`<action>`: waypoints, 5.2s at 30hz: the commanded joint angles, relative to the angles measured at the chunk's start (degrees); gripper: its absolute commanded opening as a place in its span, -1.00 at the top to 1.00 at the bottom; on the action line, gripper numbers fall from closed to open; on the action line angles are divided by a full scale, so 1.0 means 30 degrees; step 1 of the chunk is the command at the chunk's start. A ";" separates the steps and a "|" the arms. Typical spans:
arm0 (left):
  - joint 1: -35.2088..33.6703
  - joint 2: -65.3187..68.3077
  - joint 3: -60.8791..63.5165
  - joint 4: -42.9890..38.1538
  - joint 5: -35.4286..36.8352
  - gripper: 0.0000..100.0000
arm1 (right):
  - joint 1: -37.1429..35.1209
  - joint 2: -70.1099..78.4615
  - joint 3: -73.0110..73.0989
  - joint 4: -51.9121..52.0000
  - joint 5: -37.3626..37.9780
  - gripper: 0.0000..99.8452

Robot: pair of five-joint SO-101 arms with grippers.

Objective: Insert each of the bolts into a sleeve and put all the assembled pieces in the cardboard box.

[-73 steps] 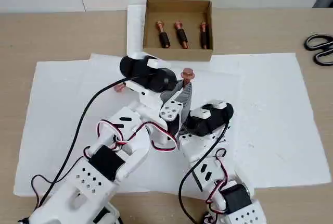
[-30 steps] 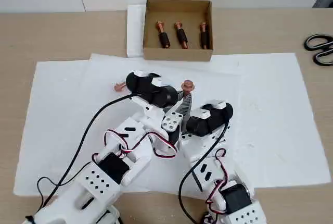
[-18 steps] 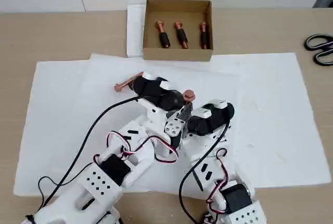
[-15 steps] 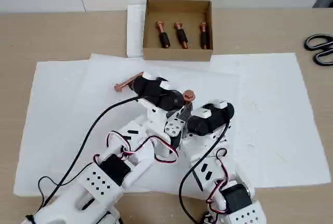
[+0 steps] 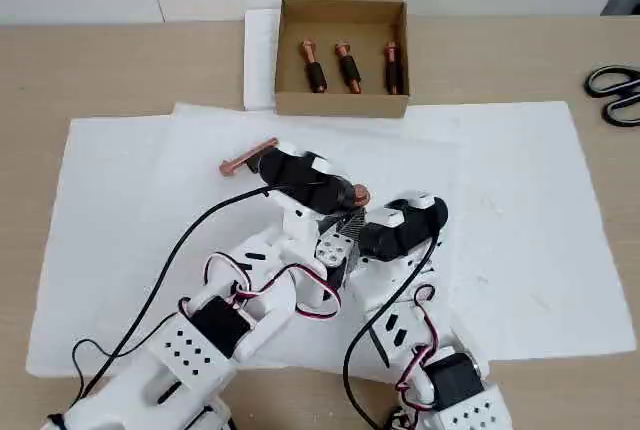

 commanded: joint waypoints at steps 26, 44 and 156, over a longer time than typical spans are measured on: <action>-0.0029 -0.3253 -0.0249 0.1846 -0.0059 0.69 | -0.0044 -0.0278 -0.0029 -0.0308 -0.0234 0.99; -1.0637 -0.3223 -0.0132 0.2813 0.0000 0.68 | 0.2037 -0.0249 -0.0498 0.0337 0.0176 0.99; -1.6176 -0.3223 0.2271 0.1729 -0.0088 0.69 | -0.0308 5.3553 -6.0249 1.9502 -0.9495 0.65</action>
